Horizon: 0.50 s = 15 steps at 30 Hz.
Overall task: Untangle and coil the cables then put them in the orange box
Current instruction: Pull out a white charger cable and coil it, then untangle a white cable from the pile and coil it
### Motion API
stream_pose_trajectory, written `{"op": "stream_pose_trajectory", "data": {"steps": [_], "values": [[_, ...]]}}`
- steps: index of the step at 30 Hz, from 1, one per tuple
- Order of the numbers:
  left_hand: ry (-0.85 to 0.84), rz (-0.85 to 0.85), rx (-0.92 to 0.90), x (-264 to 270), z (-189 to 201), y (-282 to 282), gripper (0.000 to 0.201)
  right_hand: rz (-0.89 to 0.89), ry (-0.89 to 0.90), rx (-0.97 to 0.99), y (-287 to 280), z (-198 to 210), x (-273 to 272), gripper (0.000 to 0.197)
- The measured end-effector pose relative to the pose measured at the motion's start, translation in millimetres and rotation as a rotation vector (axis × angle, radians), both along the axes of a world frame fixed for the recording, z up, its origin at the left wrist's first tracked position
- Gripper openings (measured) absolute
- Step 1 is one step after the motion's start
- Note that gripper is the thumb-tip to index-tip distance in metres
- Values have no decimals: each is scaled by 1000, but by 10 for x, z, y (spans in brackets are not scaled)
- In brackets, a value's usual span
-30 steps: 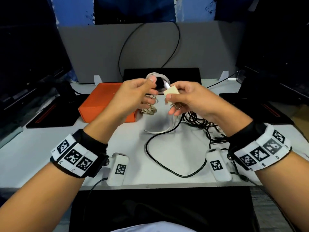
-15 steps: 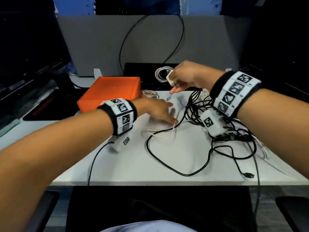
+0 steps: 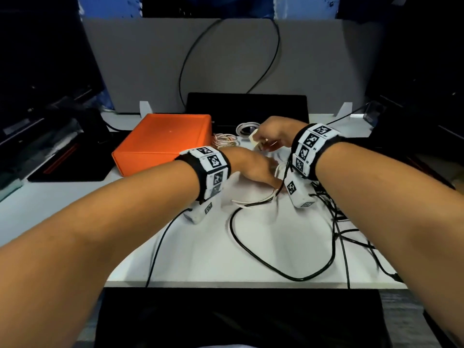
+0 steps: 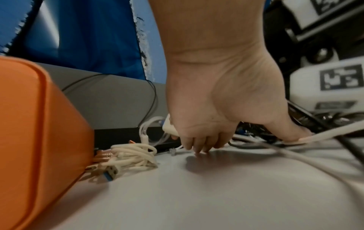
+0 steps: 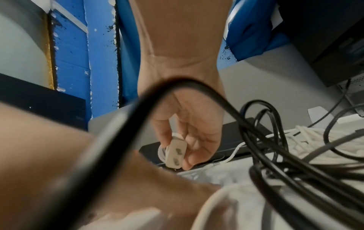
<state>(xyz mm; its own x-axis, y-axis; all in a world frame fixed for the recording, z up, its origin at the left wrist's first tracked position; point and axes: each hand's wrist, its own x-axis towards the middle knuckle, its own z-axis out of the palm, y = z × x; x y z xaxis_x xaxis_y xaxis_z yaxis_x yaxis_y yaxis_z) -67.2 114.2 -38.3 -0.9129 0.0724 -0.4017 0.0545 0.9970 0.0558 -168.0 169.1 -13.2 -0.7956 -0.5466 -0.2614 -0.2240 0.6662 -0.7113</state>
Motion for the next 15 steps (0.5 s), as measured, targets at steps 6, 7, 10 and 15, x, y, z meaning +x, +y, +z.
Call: {"op": "stream_pose_trajectory", "data": {"steps": [6, 7, 10, 15], "values": [[311, 148, -78, 157, 432, -563, 26, 65, -46, 104, -20, -242, 97, 13], [371, 192, -108, 170, 439, -648, 21, 83, -55, 112, -7, -235, 124, 15], [430, 202, -91, 105, 346, -742, 61, 137, -85, 149, 6, -202, 168, 17], [194, 115, -114, -20, 235, -600, 42, 93, -32, 266, 118, -80, 104, 21]]}}
